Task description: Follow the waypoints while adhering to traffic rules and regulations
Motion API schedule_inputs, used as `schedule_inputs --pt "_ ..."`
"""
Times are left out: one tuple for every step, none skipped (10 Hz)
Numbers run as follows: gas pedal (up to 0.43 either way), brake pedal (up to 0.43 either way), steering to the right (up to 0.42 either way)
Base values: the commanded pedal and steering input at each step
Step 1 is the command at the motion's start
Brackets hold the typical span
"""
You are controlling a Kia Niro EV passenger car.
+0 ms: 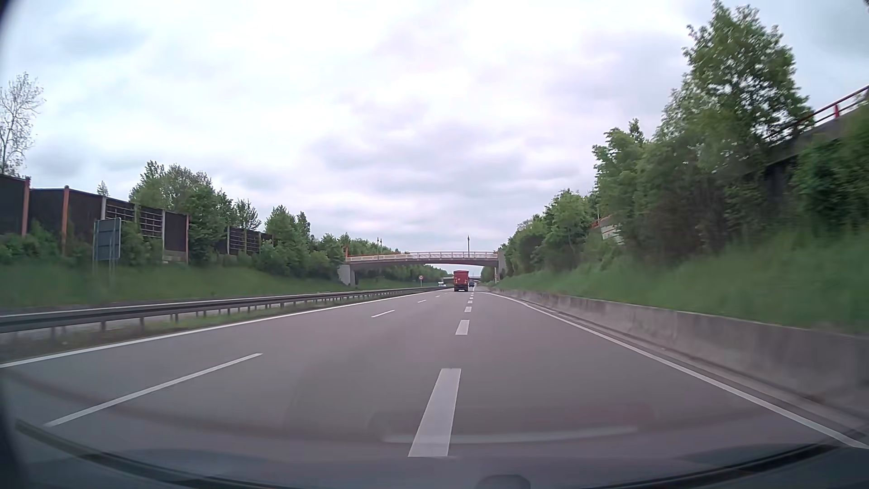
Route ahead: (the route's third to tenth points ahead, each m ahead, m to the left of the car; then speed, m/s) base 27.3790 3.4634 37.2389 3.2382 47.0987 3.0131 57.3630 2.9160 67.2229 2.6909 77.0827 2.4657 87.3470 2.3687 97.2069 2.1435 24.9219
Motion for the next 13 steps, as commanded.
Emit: schedule_inputs --pt "0.311 0.000 0.000" --pt "0.311 0.000 0.000" --pt "0.299 0.000 0.000" --pt "0.280 0.000 0.000" --pt "0.280 0.000 0.000" --pt "0.280 0.000 0.000" --pt "0.280 0.000 0.001" --pt "0.280 0.000 0.001" --pt "0.280 0.000 0.001" --pt "0.280 0.000 0.001" --pt "0.280 0.000 0.001" --pt "0.280 0.000 0.001" --pt "0.280 0.000 0.001"
